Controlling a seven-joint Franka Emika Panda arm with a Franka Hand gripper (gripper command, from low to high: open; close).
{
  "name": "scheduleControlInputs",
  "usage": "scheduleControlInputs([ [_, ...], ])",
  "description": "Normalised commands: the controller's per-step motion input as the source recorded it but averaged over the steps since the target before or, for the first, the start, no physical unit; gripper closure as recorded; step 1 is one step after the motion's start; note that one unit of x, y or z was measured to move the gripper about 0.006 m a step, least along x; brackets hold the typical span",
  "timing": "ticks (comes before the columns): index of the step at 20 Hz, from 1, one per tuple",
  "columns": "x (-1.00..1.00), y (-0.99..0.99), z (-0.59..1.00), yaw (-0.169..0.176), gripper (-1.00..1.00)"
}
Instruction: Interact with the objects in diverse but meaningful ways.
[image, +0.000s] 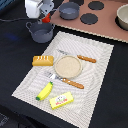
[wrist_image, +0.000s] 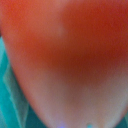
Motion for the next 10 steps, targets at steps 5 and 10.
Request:
scheduleControlInputs([
  [5,-0.14,-0.18,-0.29,0.0,1.0],
  [10,-0.18,-0.18,-0.3,0.0,1.0],
])
